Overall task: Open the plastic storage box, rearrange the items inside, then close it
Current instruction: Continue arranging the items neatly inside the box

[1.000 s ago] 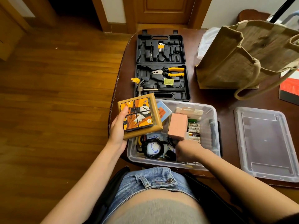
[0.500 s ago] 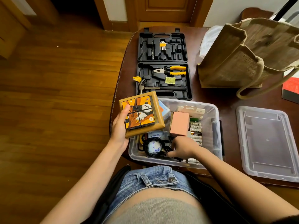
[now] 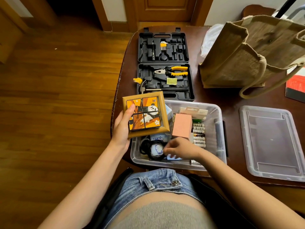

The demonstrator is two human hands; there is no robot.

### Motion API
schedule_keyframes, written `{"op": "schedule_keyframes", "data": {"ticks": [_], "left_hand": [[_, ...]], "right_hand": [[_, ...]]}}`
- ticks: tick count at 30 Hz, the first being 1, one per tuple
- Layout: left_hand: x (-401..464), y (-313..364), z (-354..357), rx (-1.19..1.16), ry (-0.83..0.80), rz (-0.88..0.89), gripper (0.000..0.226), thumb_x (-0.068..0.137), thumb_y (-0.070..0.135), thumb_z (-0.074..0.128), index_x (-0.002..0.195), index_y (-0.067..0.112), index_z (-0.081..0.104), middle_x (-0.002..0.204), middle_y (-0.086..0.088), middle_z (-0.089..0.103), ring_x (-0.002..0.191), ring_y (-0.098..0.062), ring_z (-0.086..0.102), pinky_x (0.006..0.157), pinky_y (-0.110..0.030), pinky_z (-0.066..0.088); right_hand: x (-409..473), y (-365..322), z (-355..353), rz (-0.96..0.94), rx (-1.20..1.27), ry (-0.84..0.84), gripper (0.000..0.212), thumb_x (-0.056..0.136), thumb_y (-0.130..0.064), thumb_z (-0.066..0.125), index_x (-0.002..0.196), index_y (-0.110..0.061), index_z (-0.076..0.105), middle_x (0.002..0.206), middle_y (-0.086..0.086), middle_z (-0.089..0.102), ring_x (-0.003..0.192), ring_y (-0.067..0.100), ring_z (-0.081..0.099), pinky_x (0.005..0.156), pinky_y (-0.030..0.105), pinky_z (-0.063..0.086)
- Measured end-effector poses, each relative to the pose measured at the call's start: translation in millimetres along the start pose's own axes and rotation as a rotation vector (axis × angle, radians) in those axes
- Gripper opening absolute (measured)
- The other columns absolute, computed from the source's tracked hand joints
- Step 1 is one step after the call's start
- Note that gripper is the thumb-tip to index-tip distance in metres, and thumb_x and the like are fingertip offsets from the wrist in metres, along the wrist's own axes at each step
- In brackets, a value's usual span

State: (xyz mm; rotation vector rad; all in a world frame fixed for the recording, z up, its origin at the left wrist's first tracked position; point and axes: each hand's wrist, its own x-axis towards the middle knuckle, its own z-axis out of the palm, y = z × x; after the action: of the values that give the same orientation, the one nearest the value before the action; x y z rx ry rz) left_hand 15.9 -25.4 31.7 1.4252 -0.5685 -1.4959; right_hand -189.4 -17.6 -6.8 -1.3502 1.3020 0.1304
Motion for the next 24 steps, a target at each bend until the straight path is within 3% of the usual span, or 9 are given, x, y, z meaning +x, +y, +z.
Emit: {"op": "schedule_keyframes", "data": {"ticks": [3, 6, 8, 11, 14, 18, 21, 22, 24], "left_hand": [[-1, -5, 1, -0.007, -0.013, -0.016, 0.058, 0.076, 0.052, 0.06, 0.125, 0.019, 0.06, 0.115, -0.008, 0.069, 0.104, -0.027, 0.067, 0.088, -0.044, 0.054], [-2, -10, 3, -0.017, -0.033, -0.035, 0.058, 0.076, 0.05, 0.061, 0.123, 0.017, 0.062, 0.115, -0.009, 0.069, 0.103, -0.027, 0.067, 0.087, -0.043, 0.055], [-3, -12, 4, -0.006, -0.054, -0.035, 0.057, 0.077, 0.049, 0.061, 0.123, 0.016, 0.061, 0.114, -0.009, 0.069, 0.103, -0.027, 0.067, 0.084, -0.041, 0.056], [-4, -14, 5, 0.002, -0.063, -0.033, 0.053, 0.079, 0.046, 0.06, 0.122, 0.015, 0.062, 0.113, -0.009, 0.07, 0.102, -0.026, 0.068, 0.079, -0.037, 0.058], [-5, -15, 3, -0.011, -0.04, -0.063, 0.055, 0.077, 0.048, 0.062, 0.122, 0.017, 0.063, 0.113, -0.01, 0.069, 0.103, -0.028, 0.067, 0.085, -0.042, 0.055], [-6, -17, 0, -0.044, -0.007, -0.083, 0.061, 0.072, 0.052, 0.064, 0.122, 0.017, 0.063, 0.113, -0.011, 0.069, 0.104, -0.029, 0.067, 0.088, -0.044, 0.054], [-6, -19, -1, -0.058, -0.001, -0.081, 0.061, 0.073, 0.052, 0.063, 0.123, 0.017, 0.062, 0.114, -0.011, 0.069, 0.104, -0.029, 0.066, 0.088, -0.043, 0.054], [-6, -19, -2, -0.057, -0.001, -0.078, 0.06, 0.074, 0.052, 0.062, 0.123, 0.017, 0.062, 0.114, -0.011, 0.069, 0.105, -0.029, 0.066, 0.089, -0.044, 0.053], [-6, -20, -2, -0.053, -0.002, -0.075, 0.059, 0.076, 0.052, 0.062, 0.123, 0.017, 0.062, 0.115, -0.011, 0.069, 0.105, -0.029, 0.066, 0.09, -0.045, 0.053]], "right_hand": [[-10, 41, -25, 0.197, -0.129, 0.109, 0.024, 0.091, -0.025, 0.058, 0.071, -0.013, 0.062, 0.077, 0.006, 0.069, 0.06, 0.011, 0.061, 0.061, 0.024, 0.052], [-7, 60, -34, 0.313, -0.315, 0.251, 0.036, 0.088, -0.032, 0.058, 0.056, -0.017, 0.05, 0.054, -0.003, 0.056, 0.05, 0.011, 0.054, 0.051, 0.022, 0.044], [1, 60, -28, 0.349, -0.409, 0.282, 0.036, 0.087, -0.043, 0.056, 0.062, -0.018, 0.049, 0.06, -0.005, 0.054, 0.058, 0.013, 0.055, 0.051, 0.022, 0.04], [14, 52, -17, 0.381, -0.641, 0.312, 0.04, 0.09, -0.05, 0.043, 0.092, -0.015, 0.062, 0.087, 0.002, 0.062, 0.086, 0.022, 0.061, 0.064, 0.026, 0.044], [18, 50, -17, 0.396, -0.728, 0.282, 0.043, 0.085, -0.053, 0.044, 0.099, -0.016, 0.062, 0.088, 0.001, 0.059, 0.084, 0.023, 0.057, 0.065, 0.027, 0.043], [19, 56, -27, 0.41, -0.436, 0.205, 0.049, 0.081, -0.062, 0.051, 0.102, -0.017, 0.059, 0.098, 0.003, 0.064, 0.087, 0.021, 0.062, 0.071, 0.029, 0.049], [22, 58, -26, 0.398, -0.005, 0.304, 0.02, 0.086, -0.031, 0.06, 0.082, -0.012, 0.06, 0.08, 0.007, 0.062, 0.06, 0.016, 0.057, 0.057, 0.029, 0.051], [23, 58, -25, 0.413, 0.126, 0.312, 0.014, 0.087, -0.021, 0.06, 0.085, -0.008, 0.063, 0.079, 0.01, 0.062, 0.06, 0.017, 0.058, 0.058, 0.03, 0.053], [23, 57, -23, 0.438, 0.313, 0.289, 0.021, 0.087, -0.01, 0.061, 0.103, 0.002, 0.062, 0.084, 0.013, 0.062, 0.071, 0.022, 0.063, 0.065, 0.031, 0.057]]}}
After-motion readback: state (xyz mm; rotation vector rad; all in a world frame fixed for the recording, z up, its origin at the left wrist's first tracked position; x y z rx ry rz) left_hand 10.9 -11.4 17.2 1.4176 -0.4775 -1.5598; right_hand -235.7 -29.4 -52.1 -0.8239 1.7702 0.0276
